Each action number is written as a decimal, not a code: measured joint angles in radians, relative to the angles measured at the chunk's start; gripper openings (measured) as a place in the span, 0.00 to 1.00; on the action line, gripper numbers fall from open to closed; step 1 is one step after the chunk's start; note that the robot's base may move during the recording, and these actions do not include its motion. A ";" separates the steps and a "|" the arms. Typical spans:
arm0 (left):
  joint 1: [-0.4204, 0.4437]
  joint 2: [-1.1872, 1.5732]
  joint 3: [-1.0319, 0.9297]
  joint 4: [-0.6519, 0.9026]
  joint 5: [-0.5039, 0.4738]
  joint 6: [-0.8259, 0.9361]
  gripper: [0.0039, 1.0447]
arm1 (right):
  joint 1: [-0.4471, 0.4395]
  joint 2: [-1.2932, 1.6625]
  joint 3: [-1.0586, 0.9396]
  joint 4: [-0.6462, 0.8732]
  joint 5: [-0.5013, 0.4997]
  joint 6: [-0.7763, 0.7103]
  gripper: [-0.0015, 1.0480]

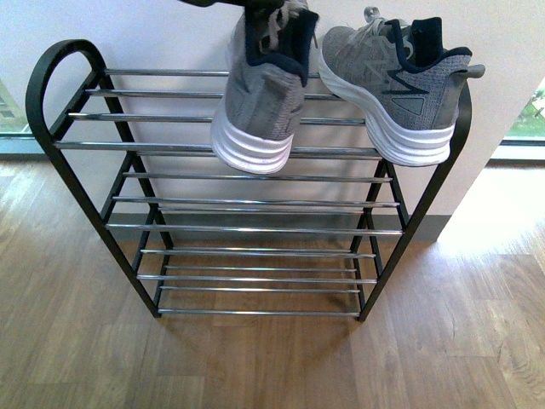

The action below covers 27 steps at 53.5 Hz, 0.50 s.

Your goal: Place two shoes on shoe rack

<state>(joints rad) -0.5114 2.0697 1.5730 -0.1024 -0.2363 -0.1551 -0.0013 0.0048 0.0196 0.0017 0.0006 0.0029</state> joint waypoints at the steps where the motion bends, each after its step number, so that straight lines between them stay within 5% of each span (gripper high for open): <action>1: -0.004 0.018 0.026 -0.006 0.004 -0.004 0.02 | 0.000 0.000 0.000 0.000 0.000 0.000 0.91; 27: -0.041 0.347 0.522 -0.249 0.031 -0.224 0.02 | 0.000 0.000 0.000 0.000 0.000 0.000 0.91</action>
<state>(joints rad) -0.5526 2.4168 2.0953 -0.3515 -0.2054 -0.3786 -0.0013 0.0048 0.0196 0.0017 0.0006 0.0029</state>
